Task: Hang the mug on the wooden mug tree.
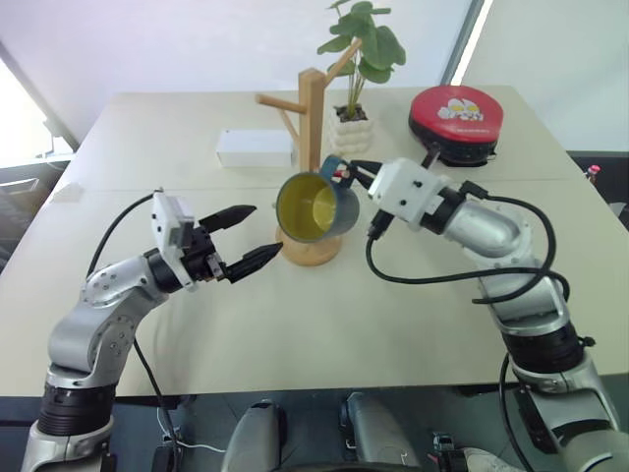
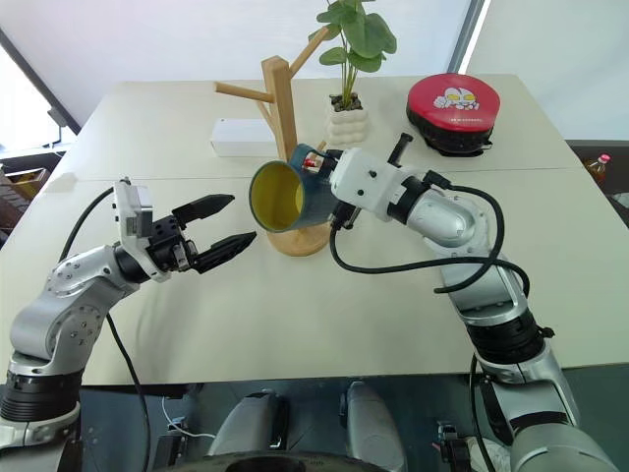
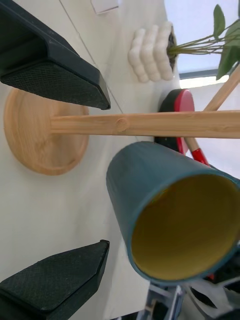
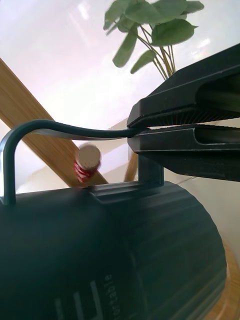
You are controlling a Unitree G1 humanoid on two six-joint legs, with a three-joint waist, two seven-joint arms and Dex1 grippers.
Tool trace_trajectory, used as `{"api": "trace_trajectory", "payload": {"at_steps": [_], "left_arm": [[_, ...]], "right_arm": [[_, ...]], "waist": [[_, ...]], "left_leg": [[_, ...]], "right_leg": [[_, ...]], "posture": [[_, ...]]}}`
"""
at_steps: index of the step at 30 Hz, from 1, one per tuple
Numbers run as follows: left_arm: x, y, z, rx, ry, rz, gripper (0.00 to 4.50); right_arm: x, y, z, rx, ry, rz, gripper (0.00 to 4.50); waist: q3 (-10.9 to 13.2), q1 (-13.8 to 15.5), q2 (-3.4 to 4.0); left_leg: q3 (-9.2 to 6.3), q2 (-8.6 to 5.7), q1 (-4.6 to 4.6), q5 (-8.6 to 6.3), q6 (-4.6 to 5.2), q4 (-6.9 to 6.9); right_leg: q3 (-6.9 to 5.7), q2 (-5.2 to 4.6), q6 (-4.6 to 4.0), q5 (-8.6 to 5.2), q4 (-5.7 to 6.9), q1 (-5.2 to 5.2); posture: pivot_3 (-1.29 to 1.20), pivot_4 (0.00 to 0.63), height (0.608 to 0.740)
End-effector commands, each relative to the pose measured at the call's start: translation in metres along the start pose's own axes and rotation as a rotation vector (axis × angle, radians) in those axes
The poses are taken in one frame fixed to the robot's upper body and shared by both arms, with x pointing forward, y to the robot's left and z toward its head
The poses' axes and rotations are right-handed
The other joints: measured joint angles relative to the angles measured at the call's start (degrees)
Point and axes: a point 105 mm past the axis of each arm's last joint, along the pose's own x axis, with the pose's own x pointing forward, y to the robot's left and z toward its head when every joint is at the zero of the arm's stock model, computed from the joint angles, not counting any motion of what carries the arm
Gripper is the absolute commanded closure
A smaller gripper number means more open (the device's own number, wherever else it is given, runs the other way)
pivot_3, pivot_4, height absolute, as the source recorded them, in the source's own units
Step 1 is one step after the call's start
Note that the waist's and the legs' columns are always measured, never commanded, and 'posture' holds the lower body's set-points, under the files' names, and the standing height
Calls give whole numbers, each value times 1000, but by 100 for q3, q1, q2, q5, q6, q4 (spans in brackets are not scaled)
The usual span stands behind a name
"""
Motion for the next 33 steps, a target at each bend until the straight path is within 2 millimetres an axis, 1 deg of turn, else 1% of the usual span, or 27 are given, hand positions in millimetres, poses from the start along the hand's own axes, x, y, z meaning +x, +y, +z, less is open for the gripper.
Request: {"api": "trace_trajectory", "payload": {"at_steps": [1,8,11,14,15,16,20,23,26,28,30,33], "left_arm": [[-1,-3,17,45,-40,-10,0],[-1,-4,20,44,-54,-2,0],[-1,-3,20,44,-55,0,0],[-1,-4,20,43,-54,1,0],[-1,-3,20,43,-53,2,0],[-1,-3,19,43,-53,3,0],[-2,-2,18,39,-47,9,0],[-6,2,16,18,-42,36,0],[-15,13,11,-33,-42,109,0],[-24,23,1,-61,-20,178,0],[-35,33,-16,-65,32,268,0],[-53,50,-38,-67,64,432,0]], "right_arm": [[5,-7,5,-26,-4,-27,4467],[11,-8,5,-29,-6,-34,4467],[11,-10,6,-20,-13,-42,3469],[9,-16,7,-36,-14,-68,1984],[7,-18,7,-43,-14,-72,1427],[3,-20,6,-49,-13,-74,996],[-21,-25,-2,-45,-3,-60,996],[-45,-26,-16,46,6,-48,996],[-66,-20,-37,219,27,-70,996],[-75,-11,-54,323,45,-100,996],[-83,-4,-70,448,54,-156,996],[-88,9,-91,627,60,-234,996]], "waist": [[0,-4,0],[0,-12,0],[0,-12,0],[0,-11,0],[0,-11,0],[0,-10,0],[0,30,-1],[0,15,-2],[1,1,-3],[1,-24,-2],[1,-40,-2],[1,-23,-1]], "left_leg": [[0,0,0,0,0,0],[0,0,1,0,0,-1],[1,0,0,0,0,-1],[0,0,1,0,0,-1],[0,0,0,0,0,-1],[0,0,0,0,0,-1],[0,-1,-3,0,0,-1],[-1,-2,-6,0,0,-1],[-1,-1,-3,-1,1,-2],[0,1,0,-1,1,-3],[0,4,9,-1,1,-4],[1,5,12,-1,1,-4]], "right_leg": [[0,0,0,0,0,0],[0,1,0,0,1,-2],[0,1,0,0,0,-2],[0,1,0,0,1,-2],[0,1,0,0,1,-2],[0,1,0,0,0,-2],[-2,-1,0,0,-3,-1],[-4,-4,0,0,-11,4],[-3,-4,0,0,-11,5],[0,-1,0,0,-6,4],[1,4,0,0,-1,6],[3,7,0,0,7,6]], "posture": [[0,150,740],[0,150,740],[0,150,740],[0,150,740],[0,150,740],[0,150,740],[0,150,740],[0,150,740],[0,150,740],[0,150,740],[0,150,740],[0,150,740]]}}
